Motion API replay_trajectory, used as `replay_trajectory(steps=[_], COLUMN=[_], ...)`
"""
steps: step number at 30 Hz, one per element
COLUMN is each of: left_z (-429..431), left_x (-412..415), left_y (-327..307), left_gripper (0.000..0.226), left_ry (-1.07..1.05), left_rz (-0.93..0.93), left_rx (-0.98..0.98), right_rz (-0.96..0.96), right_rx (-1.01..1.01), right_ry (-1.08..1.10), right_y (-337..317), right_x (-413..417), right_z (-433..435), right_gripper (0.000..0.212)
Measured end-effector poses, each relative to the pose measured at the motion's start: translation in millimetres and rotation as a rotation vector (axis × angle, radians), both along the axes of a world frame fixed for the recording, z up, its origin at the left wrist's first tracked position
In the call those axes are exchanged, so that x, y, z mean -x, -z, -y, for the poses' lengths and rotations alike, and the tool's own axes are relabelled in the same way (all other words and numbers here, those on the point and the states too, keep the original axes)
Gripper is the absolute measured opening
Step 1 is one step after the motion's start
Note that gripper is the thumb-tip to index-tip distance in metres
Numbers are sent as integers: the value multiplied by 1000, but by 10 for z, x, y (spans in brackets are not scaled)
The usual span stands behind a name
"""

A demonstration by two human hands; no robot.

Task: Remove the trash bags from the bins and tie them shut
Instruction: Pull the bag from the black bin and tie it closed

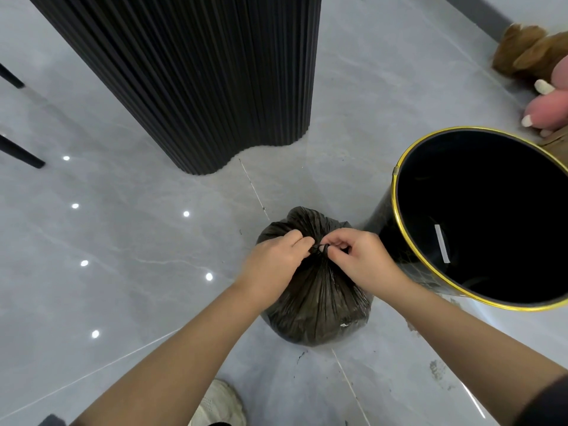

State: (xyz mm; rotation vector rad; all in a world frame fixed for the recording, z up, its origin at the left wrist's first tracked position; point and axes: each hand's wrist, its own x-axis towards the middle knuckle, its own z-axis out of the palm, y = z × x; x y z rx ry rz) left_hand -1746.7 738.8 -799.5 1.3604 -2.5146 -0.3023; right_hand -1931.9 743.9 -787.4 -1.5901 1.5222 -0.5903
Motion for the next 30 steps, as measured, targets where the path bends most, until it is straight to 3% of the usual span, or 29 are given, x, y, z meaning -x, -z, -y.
replay_trajectory(steps=[2, 4, 6, 8, 10, 17, 19, 20, 22, 25, 28, 30], left_z=[16, 14, 8, 16, 49, 116, 109, 97, 48, -53, -81, -86], left_x=[-32, -6, 54, 144, 219, 132, 164, 178, 171, 54, 22, 17], left_y=[-3, -54, -73, -182, -268, -347, -363, -355, -341, -289, -216, -181], left_gripper=[28, 25, 25, 34, 38, 38, 34, 28, 14, 28, 33, 33], left_ry=[26, -55, -238, -472, -638, -757, -781, -772, -673, -264, -83, -58], left_rz=[66, -7, -250, -666, -869, -775, -718, -695, -636, -321, 42, 31], left_rx=[38, -105, -468, -947, -1196, -1692, -1622, -1488, -1067, -472, -256, -149], right_rz=[25, 36, 20, -21, -53, 1, 17, 29, 45, 75, 117, 129], right_rx=[-21, -7, 47, 149, 240, 356, 357, 345, 302, 232, 161, 133], right_ry=[5, -13, -53, -109, -134, -96, -78, -65, -25, 35, 56, 53], right_y=[-21, -50, -64, -44, -20, 51, 67, 69, 57, 19, -22, -26], right_x=[-5, -14, -25, -36, -55, -106, -99, -93, -80, -83, -95, -91], right_z=[5, 10, 10, 3, -10, -88, -112, -114, -97, -71, -75, -81], right_gripper=[14, 14, 17, 20, 23, 17, 18, 19, 19, 18, 20, 22])
